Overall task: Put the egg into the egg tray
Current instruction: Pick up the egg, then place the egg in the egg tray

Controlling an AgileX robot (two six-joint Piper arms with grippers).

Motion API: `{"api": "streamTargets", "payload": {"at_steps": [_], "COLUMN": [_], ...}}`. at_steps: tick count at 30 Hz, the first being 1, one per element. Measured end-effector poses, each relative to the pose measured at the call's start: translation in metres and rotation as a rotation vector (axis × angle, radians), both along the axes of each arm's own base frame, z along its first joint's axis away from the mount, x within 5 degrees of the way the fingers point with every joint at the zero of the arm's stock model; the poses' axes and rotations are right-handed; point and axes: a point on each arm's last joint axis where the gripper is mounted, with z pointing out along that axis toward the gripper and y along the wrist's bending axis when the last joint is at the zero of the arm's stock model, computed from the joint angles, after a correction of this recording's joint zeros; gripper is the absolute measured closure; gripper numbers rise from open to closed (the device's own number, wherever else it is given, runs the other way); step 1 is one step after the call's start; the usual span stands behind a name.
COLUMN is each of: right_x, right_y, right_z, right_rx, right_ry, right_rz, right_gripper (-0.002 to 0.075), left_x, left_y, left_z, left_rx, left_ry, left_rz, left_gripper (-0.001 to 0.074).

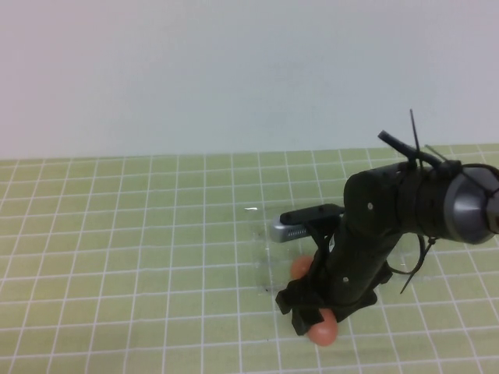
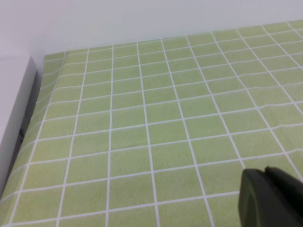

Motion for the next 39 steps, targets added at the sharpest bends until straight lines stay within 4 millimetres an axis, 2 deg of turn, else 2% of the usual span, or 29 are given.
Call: {"api": "streamTargets", "payload": {"at_steps": [5,11,26,29,33,37,39], "right_x": [-0.001,0.001,-0.001,-0.007,-0.018,-0.034,-0.044], "right_y": [0.003,0.005,0.01,0.018,0.023,0.009,-0.006], "right_z": [-0.01,-0.009,-0.007,0.011,0.061,0.105,0.11], "right_rx": [-0.011,0.004,0.026,0.072,0.193,0.376,0.445], "right_ry": [0.014,-0.016,-0.019,-0.08,-0.255,-0.524,-0.658], "right_rz": [0.005,0.006,0.027,0.045,0.083,0.039,-0.025], "right_gripper": [0.0258,0.0296,0.033,0.0331,0.0331,0.0331,0.0331], "left_x": [0.0,0.0,0.0,0.0,0.0,0.0,0.0], "left_y": [0.0,0.0,0.0,0.0,0.0,0.0,0.0], "left_z": [0.0,0.0,0.0,0.0,0.0,0.0,0.0], "left_rx": [0.0,0.0,0.0,0.0,0.0,0.0,0.0], "left_ry": [0.0,0.0,0.0,0.0,0.0,0.0,0.0], "left_rz": [0.0,0.0,0.0,0.0,0.0,0.0,0.0], "left_gripper": [0.0735,0.0735,0.0735,0.0735,0.0735,0.0735,0.0735]}}
